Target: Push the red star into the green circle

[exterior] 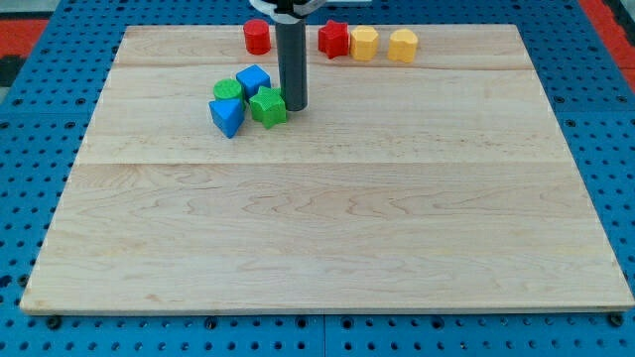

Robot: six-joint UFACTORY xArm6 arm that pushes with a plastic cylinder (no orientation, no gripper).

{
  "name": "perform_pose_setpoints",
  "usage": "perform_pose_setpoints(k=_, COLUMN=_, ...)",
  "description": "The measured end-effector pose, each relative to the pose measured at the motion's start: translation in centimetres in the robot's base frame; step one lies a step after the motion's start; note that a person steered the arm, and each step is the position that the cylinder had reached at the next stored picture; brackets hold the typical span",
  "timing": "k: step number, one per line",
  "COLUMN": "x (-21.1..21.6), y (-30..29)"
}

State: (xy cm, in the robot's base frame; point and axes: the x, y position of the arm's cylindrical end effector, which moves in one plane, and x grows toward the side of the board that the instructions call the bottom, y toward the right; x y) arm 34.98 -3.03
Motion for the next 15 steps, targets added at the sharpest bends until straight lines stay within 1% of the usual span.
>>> perform_pose_setpoints(k=1, x=-0.1, y=4.5)
perform_pose_setpoints(k=2, x=-5.0, y=8.3)
perform_pose_setpoints(k=3, x=-6.1, y=16.5)
perform_pose_setpoints(k=4, x=-9.2, y=24.3)
perform_pose_setpoints(k=5, x=-11.4, y=22.6)
perform_pose_setpoints(k=6, x=-11.4, y=17.1)
perform_pose_setpoints(k=7, x=-11.8, y=13.4)
perform_pose_setpoints(k=9, x=-14.2, y=13.8)
perform_pose_setpoints(k=11, x=-14.4, y=3.2)
perform_pose_setpoints(k=13, x=-14.4, y=3.2)
perform_pose_setpoints(k=14, x=-13.9, y=1.5)
perform_pose_setpoints(k=15, x=-12.8, y=-1.5)
